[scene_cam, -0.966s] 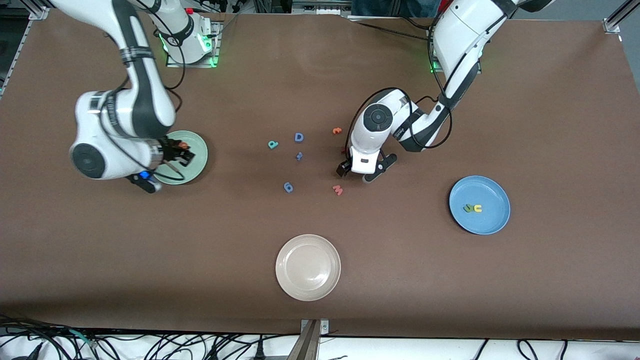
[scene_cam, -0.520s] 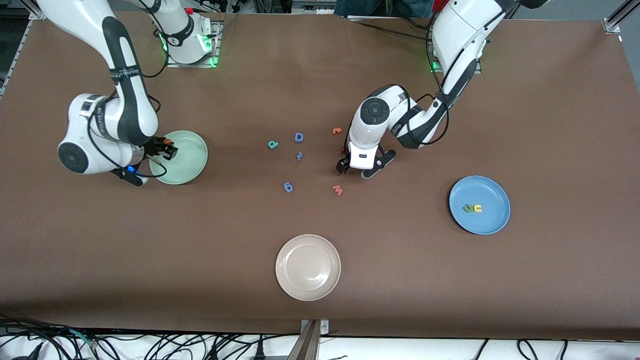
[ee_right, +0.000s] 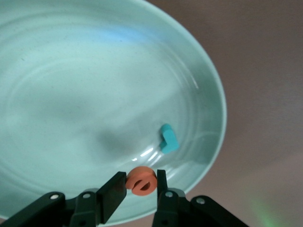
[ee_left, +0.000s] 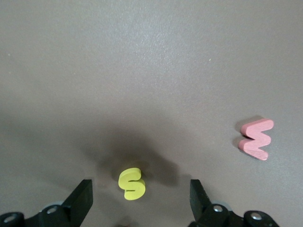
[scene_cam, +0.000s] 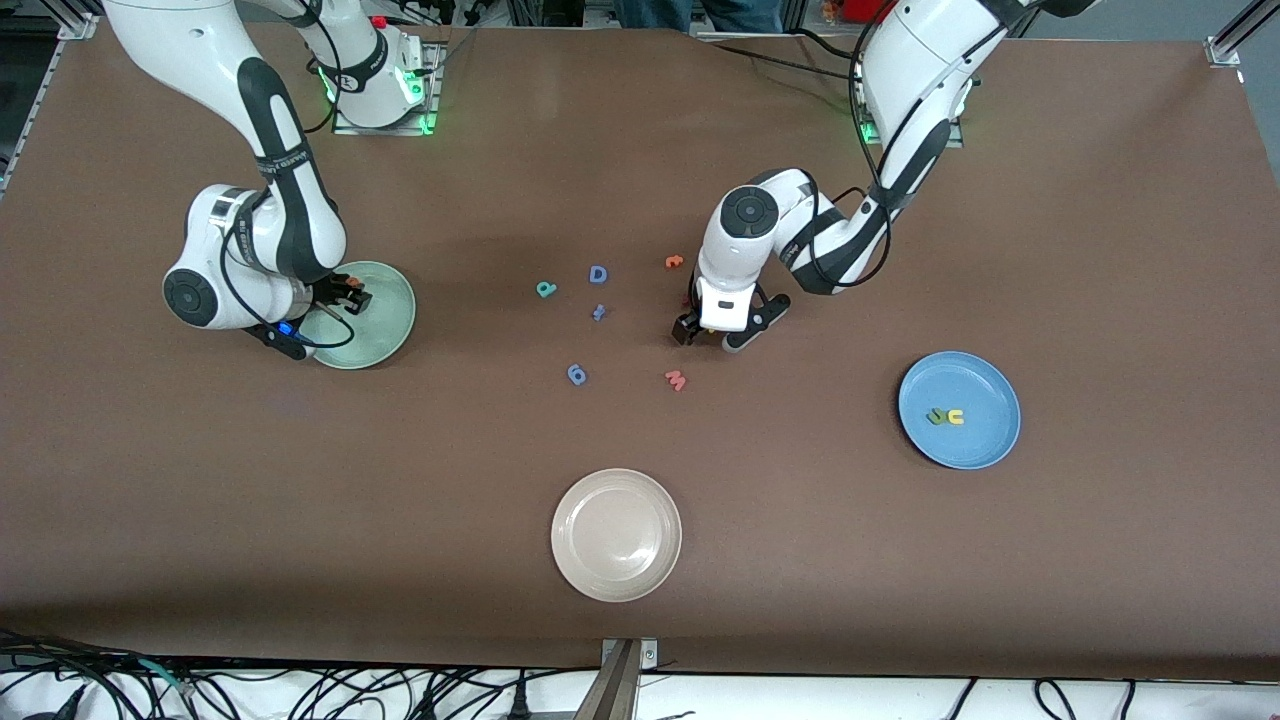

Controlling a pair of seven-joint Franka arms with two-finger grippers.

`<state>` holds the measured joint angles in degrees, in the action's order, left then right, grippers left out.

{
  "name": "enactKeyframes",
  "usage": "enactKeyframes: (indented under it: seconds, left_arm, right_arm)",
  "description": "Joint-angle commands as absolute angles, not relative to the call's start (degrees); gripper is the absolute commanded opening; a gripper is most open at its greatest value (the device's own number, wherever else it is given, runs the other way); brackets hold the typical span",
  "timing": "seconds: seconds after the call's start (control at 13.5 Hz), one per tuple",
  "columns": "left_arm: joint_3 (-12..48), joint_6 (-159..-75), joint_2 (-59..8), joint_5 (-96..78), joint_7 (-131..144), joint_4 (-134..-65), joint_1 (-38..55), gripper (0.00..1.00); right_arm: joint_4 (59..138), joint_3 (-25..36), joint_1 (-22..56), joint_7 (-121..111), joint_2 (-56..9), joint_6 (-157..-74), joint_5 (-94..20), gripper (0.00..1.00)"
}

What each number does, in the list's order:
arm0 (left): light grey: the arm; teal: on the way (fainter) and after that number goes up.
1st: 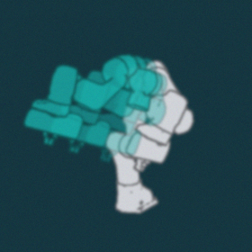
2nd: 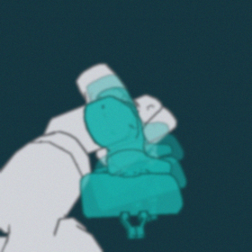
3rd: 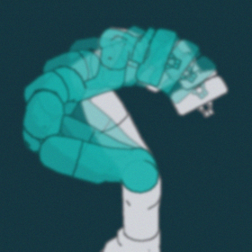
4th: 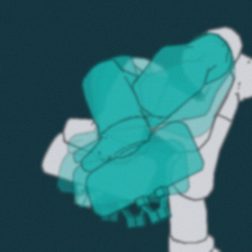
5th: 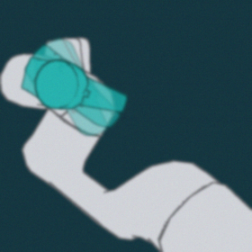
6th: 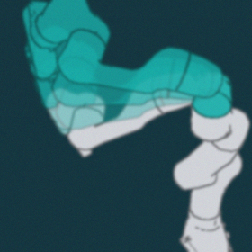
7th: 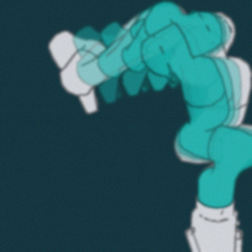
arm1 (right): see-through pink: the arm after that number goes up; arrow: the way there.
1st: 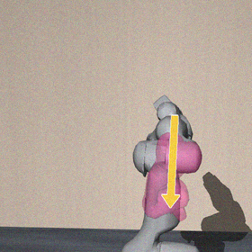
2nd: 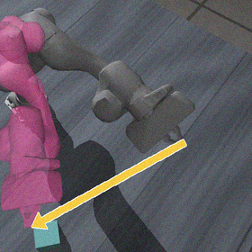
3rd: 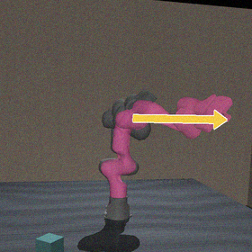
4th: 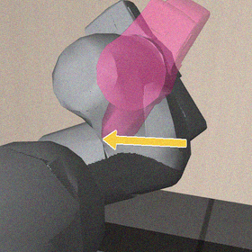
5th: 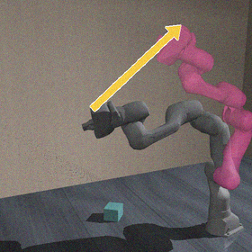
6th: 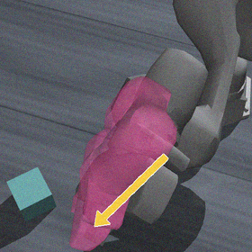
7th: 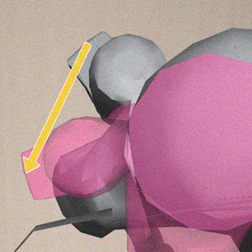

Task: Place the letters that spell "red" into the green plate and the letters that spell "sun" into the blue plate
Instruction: 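Lower the orange e onto the green plate while the left gripper grasps yellow s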

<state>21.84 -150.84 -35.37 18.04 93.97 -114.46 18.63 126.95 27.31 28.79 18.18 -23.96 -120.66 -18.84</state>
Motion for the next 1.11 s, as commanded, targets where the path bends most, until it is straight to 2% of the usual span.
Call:
enactKeyframes:
  seconds: [0.0, 0.22, 0.52, 0.59, 0.89, 0.97, 1.04]
  left_arm:
    - [21.7, -151.7, -33.4, 20.0, 96.2, -116.6, 18.8, 0.82]
    - [21.5, -152.8, -33.4, 20.0, 96.2, -117.4, 18.9, 0.70]
    - [21.5, -152.8, -33.4, 20.0, 96.4, -117.4, 18.9, 0.45]
    - [21.5, -152.8, -33.4, 20.6, 96.4, -117.4, 18.9, 0.36]
    - [21.6, -152.8, -33.5, 23.0, 97.5, -117.6, 18.6, 0.33]
    - [21.6, -152.9, -33.7, 23.0, 97.5, -117.6, 18.5, 0.30]
    - [21.5, -152.9, -33.7, 23.0, 97.5, -117.6, 18.5, 0.22]
  right_arm:
    - [127.4, 25.8, 29.4, 17.1, -25.2, -124.0, -21.8, 0.05]
    - [127.4, 25.6, 29.4, 16.5, -26.0, -125.3, -22.4, 0.06]
    - [127.4, 25.8, 29.3, 14.7, -25.6, -124.6, -22.4, 0.06]
    - [127.4, 25.9, 29.3, 14.2, -25.5, -124.6, -22.4, 0.06]
    - [127.3, 27.2, 29.1, 11.8, -25.4, -124.5, -22.2, 0.08]
    - [127.3, 28.1, 29.1, 10.5, -25.4, -124.2, -22.3, 0.08]
    - [127.3, 28.2, 29.1, 10.0, -25.4, -124.2, -22.2, 0.08]
